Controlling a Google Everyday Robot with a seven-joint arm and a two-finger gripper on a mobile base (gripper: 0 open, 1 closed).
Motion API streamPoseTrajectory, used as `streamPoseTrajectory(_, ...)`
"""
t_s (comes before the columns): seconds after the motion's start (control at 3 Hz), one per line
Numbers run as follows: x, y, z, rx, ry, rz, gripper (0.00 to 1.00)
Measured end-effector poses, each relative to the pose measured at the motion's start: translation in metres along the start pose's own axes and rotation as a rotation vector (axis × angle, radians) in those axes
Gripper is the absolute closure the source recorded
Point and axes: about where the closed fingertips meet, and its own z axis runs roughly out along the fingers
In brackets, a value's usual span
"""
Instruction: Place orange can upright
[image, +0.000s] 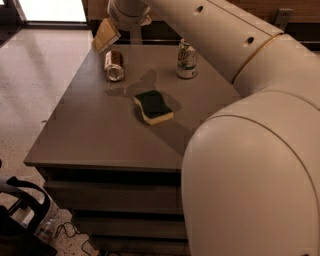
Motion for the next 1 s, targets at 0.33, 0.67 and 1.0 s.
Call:
streamPoseTrajectory(0.33, -0.001, -0.003, 0.006, -0.031, 0.015, 0.038, 0.00)
streamPoseTrajectory(0.67, -0.003, -0.009, 0.017, -0.043, 0.040, 0.166, 0.00)
streamPoseTrajectory(1.0, -0.014, -0.009, 0.017, 0.029, 0.050, 0.285, 0.00)
